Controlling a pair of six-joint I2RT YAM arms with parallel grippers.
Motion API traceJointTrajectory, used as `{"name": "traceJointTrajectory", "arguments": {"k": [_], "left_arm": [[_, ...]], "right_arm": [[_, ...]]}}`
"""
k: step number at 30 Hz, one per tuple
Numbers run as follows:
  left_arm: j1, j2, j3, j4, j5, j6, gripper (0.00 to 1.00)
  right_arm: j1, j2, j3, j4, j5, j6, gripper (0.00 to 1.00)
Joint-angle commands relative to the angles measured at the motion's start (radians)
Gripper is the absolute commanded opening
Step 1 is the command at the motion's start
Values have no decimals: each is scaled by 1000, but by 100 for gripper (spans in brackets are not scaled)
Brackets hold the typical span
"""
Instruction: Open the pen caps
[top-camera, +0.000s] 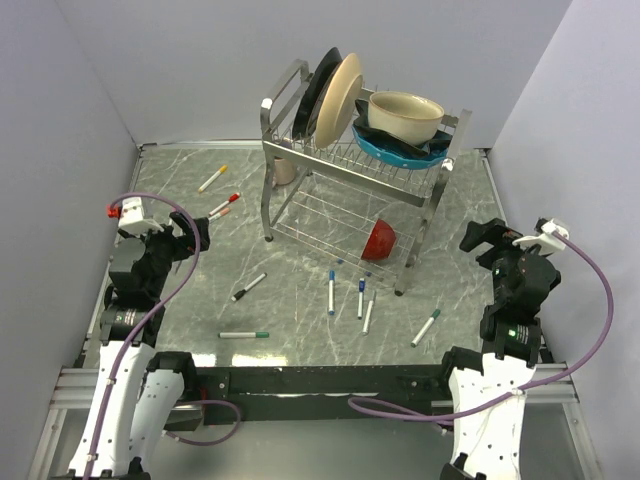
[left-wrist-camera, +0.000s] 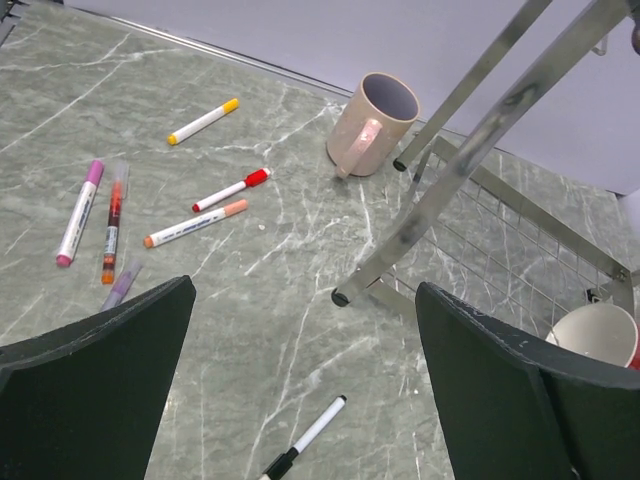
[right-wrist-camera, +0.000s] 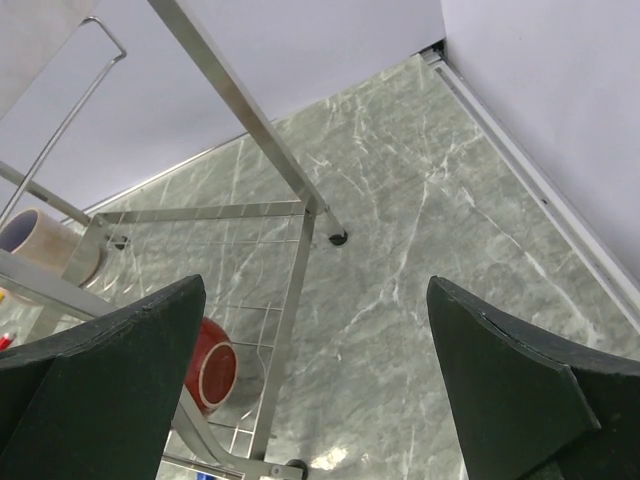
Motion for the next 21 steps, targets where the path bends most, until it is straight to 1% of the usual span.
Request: {"name": "traceJointTrajectory", "arguments": {"k": [1,3,5,6,8,9,14,15,16,17,19,21], "left_arm": [[5,-4,16,57,52,3,99],[5,2,16,60,65,3,99],[5,7,16,63,73,-2,99],[5,13,16,65,84,-6,99],[5,19,15,66,99,-9,100],[5,30,15,68,107,-9,99],[5,73,12,82,207,-6,99],[3,100,10,88,228,-9,99],[5,117,9,91,246,-11,99],[5,137,9,94,282,-17,99],[5,209,19,82,311,-29,99],[2,283,39,62,328,-31,99]], "right_arm": [[-13,-31,-23,86,-68,-29,100],[-15,-55,-49,117,-157,-94,100],[-16,-75,-87,129,-288,-176,100],[-16,-80,-98,123,-491,-309,100],[-16,-87,-140,97,-696,-464,100],[-15,-94,-146,54,-811,-559,100],[-15,-97,-127,-38,-860,-618,100],[-15,-91,-121,-69,-887,-681,100],[-13,-84,-111,-92,-930,-697,100],[-13,-71,-108,-115,-941,-698,100],[-11,-63,-103,-135,-950,-730,100],[-2,-57,-104,-133,-921,-728,100]]}}
